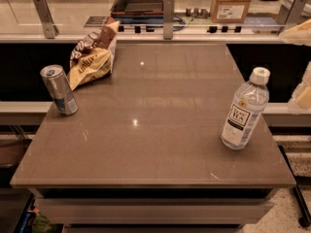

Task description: Move blue plastic bottle near redbull can

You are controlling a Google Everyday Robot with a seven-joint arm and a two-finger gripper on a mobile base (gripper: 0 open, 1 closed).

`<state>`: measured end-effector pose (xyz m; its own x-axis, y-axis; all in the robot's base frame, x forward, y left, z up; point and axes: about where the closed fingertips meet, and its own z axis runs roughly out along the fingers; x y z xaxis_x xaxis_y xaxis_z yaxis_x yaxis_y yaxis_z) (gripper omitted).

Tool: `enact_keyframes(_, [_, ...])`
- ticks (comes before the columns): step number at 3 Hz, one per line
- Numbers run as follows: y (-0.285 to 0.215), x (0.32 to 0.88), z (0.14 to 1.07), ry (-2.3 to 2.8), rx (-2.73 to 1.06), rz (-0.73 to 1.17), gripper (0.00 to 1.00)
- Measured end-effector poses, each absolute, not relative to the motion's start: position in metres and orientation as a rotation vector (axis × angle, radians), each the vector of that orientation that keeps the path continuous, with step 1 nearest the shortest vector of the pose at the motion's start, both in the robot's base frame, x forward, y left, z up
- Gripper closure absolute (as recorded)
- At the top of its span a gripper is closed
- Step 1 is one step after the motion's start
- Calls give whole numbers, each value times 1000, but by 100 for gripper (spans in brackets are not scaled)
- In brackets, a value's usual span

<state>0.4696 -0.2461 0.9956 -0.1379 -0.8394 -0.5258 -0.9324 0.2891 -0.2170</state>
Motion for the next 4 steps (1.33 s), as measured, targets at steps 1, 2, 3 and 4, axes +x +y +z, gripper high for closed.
enact_keyframes(1, [-237,481,979,1888,-1508,413,0])
enact_keyframes(2, [-225,479,970,1771,-1422,540,0])
enact_keyframes(3, [-219,471,960,1672,-1338,618,0])
enact_keyframes(4, [-216,461,943,1607,-1267,675,0])
